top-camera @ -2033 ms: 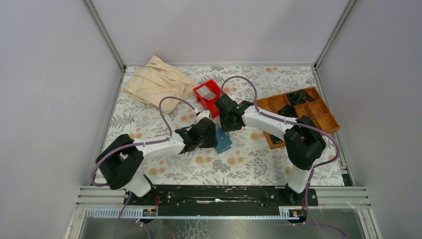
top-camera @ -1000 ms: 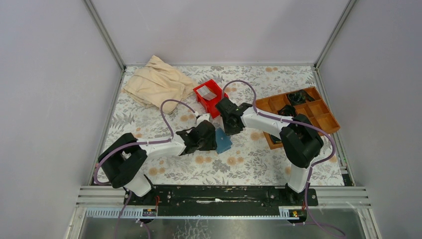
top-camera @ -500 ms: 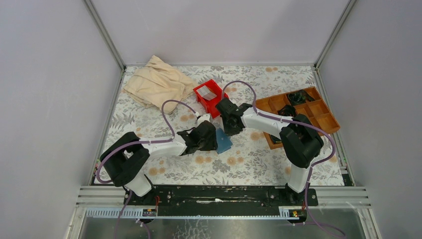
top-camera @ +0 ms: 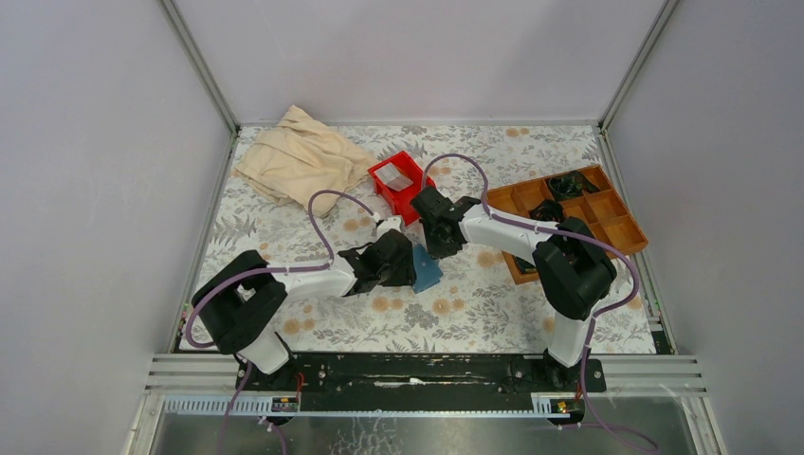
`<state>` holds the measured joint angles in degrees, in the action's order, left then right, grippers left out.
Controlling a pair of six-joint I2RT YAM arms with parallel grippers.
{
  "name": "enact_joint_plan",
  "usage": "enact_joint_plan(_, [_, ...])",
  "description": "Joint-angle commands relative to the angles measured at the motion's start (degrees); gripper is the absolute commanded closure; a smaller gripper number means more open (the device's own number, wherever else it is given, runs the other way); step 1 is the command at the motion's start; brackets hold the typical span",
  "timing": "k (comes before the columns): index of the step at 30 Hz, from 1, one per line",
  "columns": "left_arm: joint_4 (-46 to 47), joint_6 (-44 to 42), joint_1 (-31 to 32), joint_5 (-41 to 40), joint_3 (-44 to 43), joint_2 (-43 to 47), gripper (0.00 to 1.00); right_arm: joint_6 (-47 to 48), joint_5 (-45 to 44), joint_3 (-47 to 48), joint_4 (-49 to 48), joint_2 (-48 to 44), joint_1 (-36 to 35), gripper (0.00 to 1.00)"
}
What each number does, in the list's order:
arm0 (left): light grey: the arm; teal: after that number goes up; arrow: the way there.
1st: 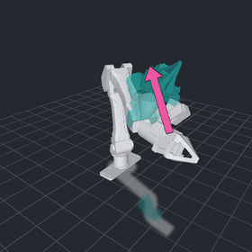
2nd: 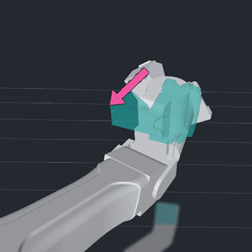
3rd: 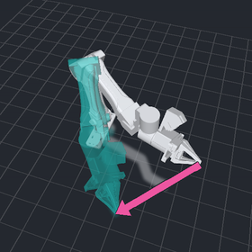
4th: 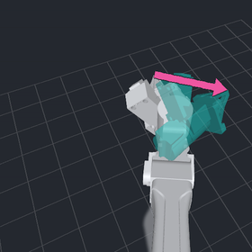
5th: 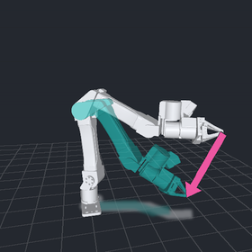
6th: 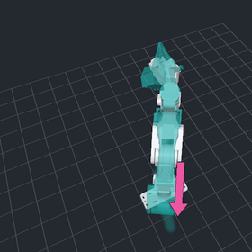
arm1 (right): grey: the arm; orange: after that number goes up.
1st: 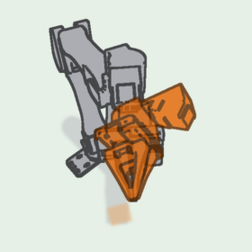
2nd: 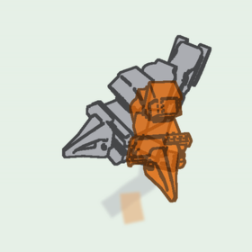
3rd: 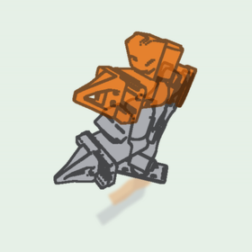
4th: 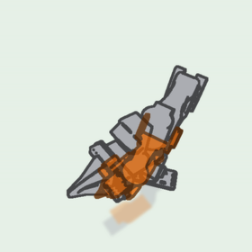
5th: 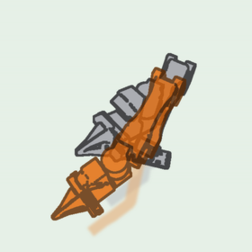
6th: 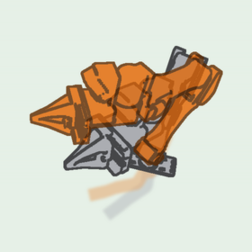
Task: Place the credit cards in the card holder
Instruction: Close the card holder at the center of the board.
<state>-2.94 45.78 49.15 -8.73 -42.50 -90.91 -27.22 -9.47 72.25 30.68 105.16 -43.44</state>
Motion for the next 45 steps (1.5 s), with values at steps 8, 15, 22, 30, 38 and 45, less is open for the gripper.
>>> enact_joint_plan(8, [0.6, -0.5, 0.5, 0.3, 0.9, -1.9, 0.47, 0.9, -1.1, 3.4, -0.4, -3.3, 0.3, 0.76])
enact_joint_plan(15, [0.3, -0.7, 0.4, 0.4, 0.9, -1.9, 0.47, 1.3, -1.3, 4.2, -0.1, -2.7, 0.3, 0.78])
enact_joint_plan(22, [0.2, -0.8, 0.4, 0.3, 1.0, -1.9, 0.47, 1.6, -1.0, 4.0, 0.5, -2.4, 0.3, 0.81])
enact_joint_plan(30, [0.7, -0.3, 0.4, 0.4, 1.5, -1.9, 0.47, 1.6, -0.8, 2.8, 1.0, -2.6, 0.3, 0.79])
enact_joint_plan(38, [1.1, 0.1, 0.4, 0.5, 1.9, -1.8, 0.47, 1.5, -0.7, 2.3, 1.2, -3.1, 0.3, 0.8])
enact_joint_plan(45, [1.3, 0.4, 0.4, 0.7, 2.3, -1.8, 0.47, 1.3, 0.3, 2.2, 0.8, -3.0, 0.3, 0.93])
